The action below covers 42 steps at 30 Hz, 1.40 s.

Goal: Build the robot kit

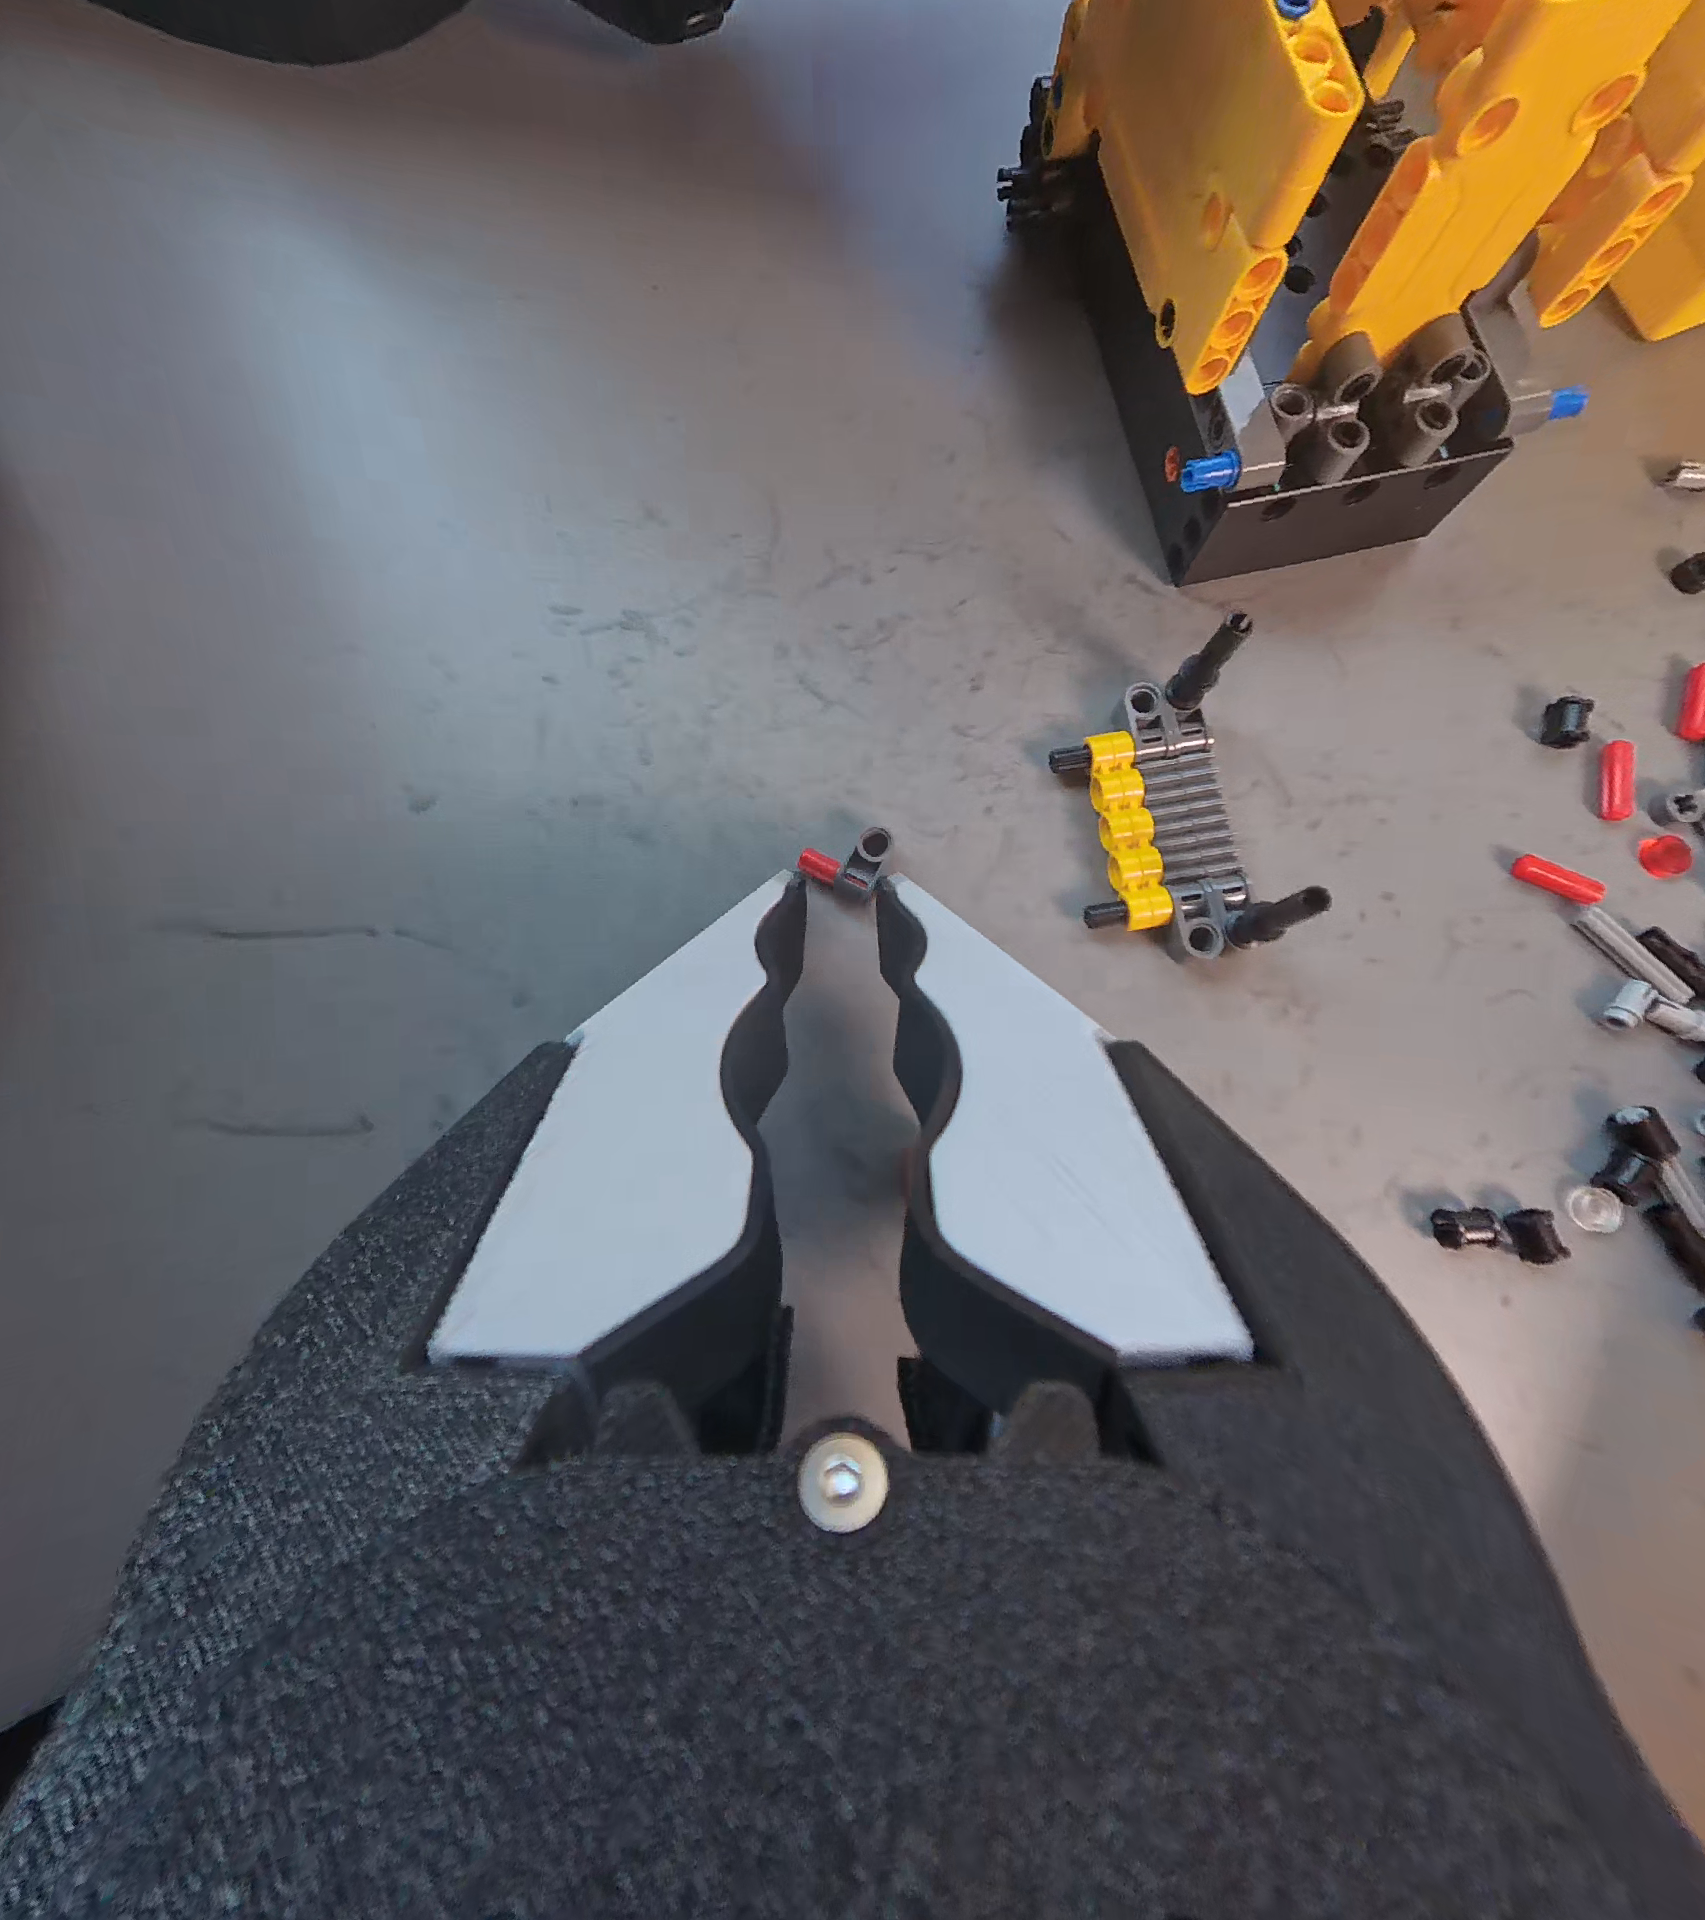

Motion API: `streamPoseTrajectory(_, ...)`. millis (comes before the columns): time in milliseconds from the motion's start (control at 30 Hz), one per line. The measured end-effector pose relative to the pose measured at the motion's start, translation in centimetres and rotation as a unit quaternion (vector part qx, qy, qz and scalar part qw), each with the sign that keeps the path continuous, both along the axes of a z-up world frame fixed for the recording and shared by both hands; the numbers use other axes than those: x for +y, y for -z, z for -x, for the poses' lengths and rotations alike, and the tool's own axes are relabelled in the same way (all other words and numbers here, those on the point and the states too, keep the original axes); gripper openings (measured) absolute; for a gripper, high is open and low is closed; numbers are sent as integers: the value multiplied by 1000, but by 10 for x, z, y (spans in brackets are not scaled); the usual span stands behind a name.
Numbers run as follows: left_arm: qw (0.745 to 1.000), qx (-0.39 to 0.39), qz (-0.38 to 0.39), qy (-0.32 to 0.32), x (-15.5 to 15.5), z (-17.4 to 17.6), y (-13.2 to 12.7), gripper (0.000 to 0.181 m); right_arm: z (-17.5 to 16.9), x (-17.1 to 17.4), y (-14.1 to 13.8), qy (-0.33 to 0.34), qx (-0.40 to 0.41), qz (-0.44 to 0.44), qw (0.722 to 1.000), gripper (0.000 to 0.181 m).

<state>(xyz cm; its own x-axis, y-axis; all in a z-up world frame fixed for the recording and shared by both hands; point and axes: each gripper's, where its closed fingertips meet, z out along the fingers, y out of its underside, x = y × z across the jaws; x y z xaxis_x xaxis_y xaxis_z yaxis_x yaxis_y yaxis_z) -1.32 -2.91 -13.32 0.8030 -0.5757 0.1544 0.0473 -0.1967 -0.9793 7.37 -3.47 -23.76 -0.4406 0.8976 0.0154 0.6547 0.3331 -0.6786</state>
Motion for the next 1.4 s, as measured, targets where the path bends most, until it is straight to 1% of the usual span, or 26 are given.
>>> streamPoseTrajectory(67, 1000, 2, 0, 1, 0, -1, 1, 6, 1, 1, 1, 2, 2, -9, 1000, 8)
streamPoseTrajectory(400, 1000, 1, 1, 3, -1, -2, 1, 6, -1, -2, 0, -5, 5, -4, 1000, 7)
streamPoseTrajectory(600, 1000, 3, 4, 6, -1, -3, 2, 5, -2, -6, -1, -27, 19, -18, 999, 7)
streamPoseTrajectory(733, 1000, -2, 13, 10, -1, -4, 4, 6, 1, -5, -3, -28, 37, -22, 999, 7)
streamPoseTrajectory(1400, 998, 4, 58, 33, -3, -14, 19, 6, -1, 2, 0, -33, 41, -58, 997, 7)
